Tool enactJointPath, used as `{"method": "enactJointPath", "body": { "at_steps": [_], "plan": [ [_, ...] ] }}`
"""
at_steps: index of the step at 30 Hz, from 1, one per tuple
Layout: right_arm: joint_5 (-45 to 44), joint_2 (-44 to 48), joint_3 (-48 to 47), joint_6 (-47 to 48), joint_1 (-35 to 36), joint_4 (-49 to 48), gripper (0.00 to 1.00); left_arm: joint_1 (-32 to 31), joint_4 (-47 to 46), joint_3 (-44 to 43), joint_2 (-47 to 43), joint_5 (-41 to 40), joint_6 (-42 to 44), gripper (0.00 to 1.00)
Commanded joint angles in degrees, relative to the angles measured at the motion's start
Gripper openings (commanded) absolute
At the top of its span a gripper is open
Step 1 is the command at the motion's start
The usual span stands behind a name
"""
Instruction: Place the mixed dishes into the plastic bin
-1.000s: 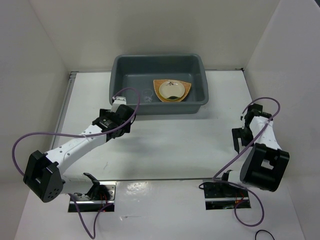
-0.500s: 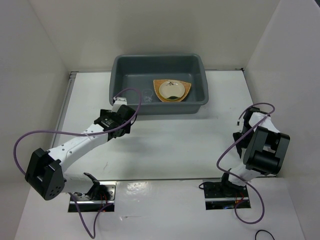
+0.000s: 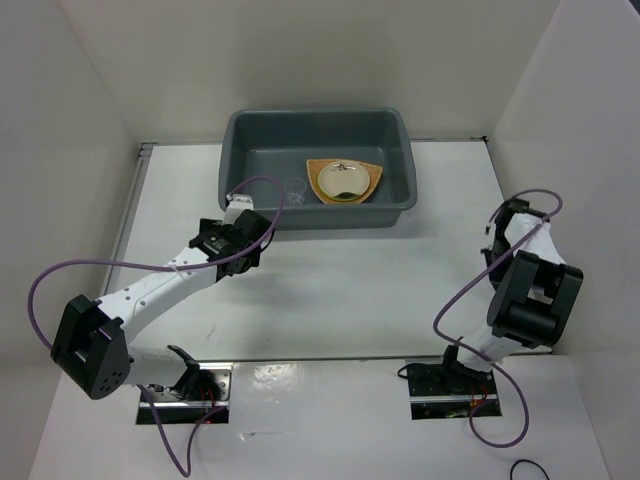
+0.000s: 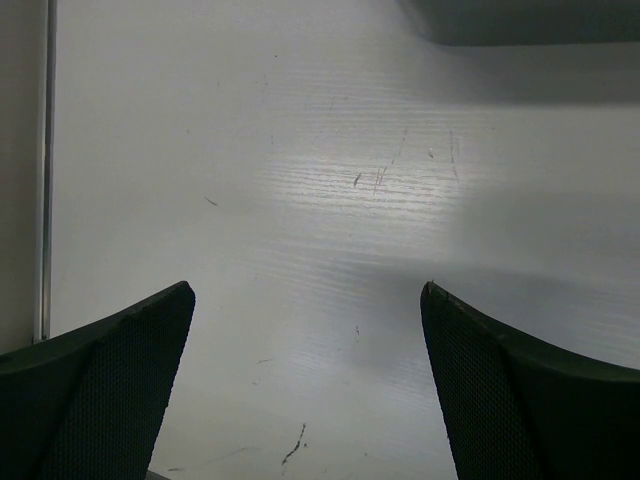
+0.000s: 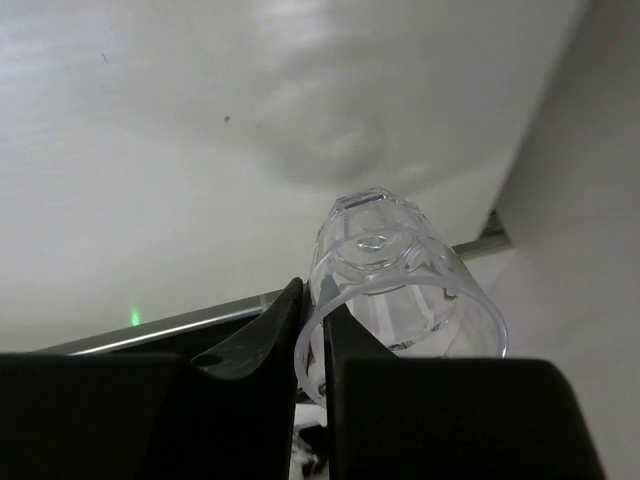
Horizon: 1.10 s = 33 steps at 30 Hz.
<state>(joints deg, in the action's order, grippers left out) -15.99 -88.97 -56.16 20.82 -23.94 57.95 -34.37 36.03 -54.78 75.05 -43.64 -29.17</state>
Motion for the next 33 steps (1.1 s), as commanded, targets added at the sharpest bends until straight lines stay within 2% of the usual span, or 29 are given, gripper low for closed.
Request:
{"method": "enactJointPath", "body": {
  "at_steps": [1,2,3,4,6,7,9,13,14,15,16,17,20,24,29,31,33],
  "plan": [
    [0.3,3.8,-14.2,-2.3,1.4,0.9,0.03,0.3,0.2,-2.4,0.2,-1.5,-2.1,1.0],
    [2.1,3.8,-18.0,-3.0,2.3,2.2,0.03,0.3,0.2,-2.4,0.2,-1.5,-2.1,1.0],
    [7.7,3.8,-21.9,-3.0,3.3,5.2,0.03,0.3,0.2,-2.4,0.2,-1.5,-2.1,1.0],
    [10.6,2.6,-30.1,-2.4,4.2,6.5,0.03,0.3,0.2,-2.4,0.2,-1.5,-2.1,1.0],
    [15.6,0.5,-37.9,-1.5,7.3,9.4,0.0,0.3,-0.3,-2.4,0.2,-1.5,-2.1,1.0],
    [18.7,-2.3,-45.3,-0.7,8.5,10.0,0.0,0.3,-1.0,-2.4,-0.4,-1.5,-2.1,1.0],
    [19.3,-5.6,-52.4,0.0,12.9,10.6,0.0,0.8,-1.5,-1.8,-0.4,-1.5,-2.1,1.0],
    [19.2,-17.9,-75.3,0.6,24.1,11.8,0.0,2.1,-2.1,-1.8,-0.9,0.6,-2.1,1.0],
    [19.2,-20.8,-86.0,0.0,26.1,13.1,0.0,3.2,-2.1,-1.8,-1.0,1.8,-2.1,1.0],
    [19.2,-24.3,-92.7,0.0,28.1,16.5,0.0,3.2,-2.6,-1.8,-1.5,1.8,-2.1,1.0],
    [18.6,-31.3,-98.7,-1.0,30.1,16.5,0.0,3.8,-2.6,-1.8,-2.2,2.6,-1.6,1.0],
    [17.5,-34.1,-107.1,-1.0,34.2,16.5,0.0,3.8,-2.6,-1.8,-2.2,2.6,-1.6,1.0],
    [16.4,-43.3,-117.1,1.0,42.5,16.5,0.0,4.3,-1.8,-2.4,-2.7,3.2,-1.6,1.0],
    [18.9,-52.0,-122.3,1.0,48.0,12.4,0.0,4.8,-0.3,-3.6,-4.6,4.4,-1.6,1.0],
    [20.7,-55.3,-114.9,-1.0,50.7,-6.8,0.06,4.8,3.7,-5.4,-5.9,5.0,-1.1,1.0],
    [20.1,-57.5,-115.7,-0.3,51.5,-10.0,0.1,4.8,4.5,-5.4,-6.4,5.0,-1.1,1.0],
    [17.7,-60.3,-115.7,2.0,52.6,-13.4,0.08,5.4,4.5,-5.4,-7.0,5.8,-0.5,1.0]
  ]
}}
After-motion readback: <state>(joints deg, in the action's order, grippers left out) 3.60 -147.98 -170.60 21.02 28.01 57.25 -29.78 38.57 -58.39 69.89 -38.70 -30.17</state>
